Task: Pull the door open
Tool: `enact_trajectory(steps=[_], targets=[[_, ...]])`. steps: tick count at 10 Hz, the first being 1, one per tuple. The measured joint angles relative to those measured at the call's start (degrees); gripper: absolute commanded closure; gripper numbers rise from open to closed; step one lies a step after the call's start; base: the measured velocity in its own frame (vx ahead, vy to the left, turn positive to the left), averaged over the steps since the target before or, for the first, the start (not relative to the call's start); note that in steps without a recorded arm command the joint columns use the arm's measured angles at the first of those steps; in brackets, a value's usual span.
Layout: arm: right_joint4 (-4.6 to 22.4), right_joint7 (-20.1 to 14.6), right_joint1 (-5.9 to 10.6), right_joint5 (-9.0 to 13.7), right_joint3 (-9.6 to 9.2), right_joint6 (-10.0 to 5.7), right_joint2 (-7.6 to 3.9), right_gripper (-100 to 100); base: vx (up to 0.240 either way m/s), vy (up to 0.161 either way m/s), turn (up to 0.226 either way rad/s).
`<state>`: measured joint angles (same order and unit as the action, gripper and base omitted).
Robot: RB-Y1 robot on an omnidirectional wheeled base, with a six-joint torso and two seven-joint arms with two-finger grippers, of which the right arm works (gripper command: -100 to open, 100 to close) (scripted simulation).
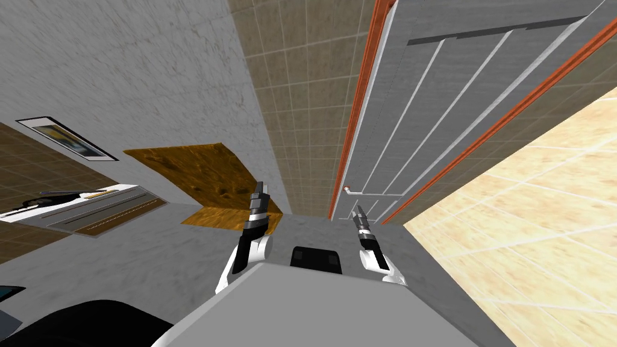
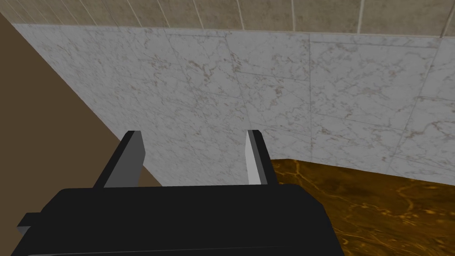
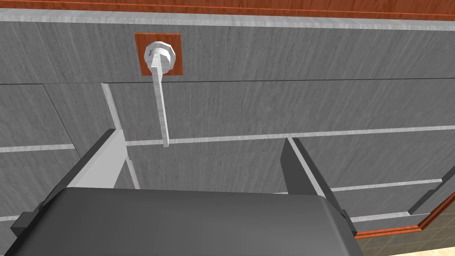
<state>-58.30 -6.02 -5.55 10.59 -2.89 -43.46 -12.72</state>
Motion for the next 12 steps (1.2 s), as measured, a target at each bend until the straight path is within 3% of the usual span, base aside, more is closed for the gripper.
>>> enact_trajectory(steps=[4, 11, 12], targets=[[6.37, -0.23, 2.39, 0.5, -0.54, -1.5, -0.76, -100, 0.099, -0.081, 0.062], [14.43, -0.71, 5.14, 1.24, -1.36, -3.16, -2.0, -100, 0.075, -0.062, 0.042], [14.57, -0.74, 5.2, 1.25, -1.37, -3.22, -2.03, -100, 0.128, 0.004, 0.176]])
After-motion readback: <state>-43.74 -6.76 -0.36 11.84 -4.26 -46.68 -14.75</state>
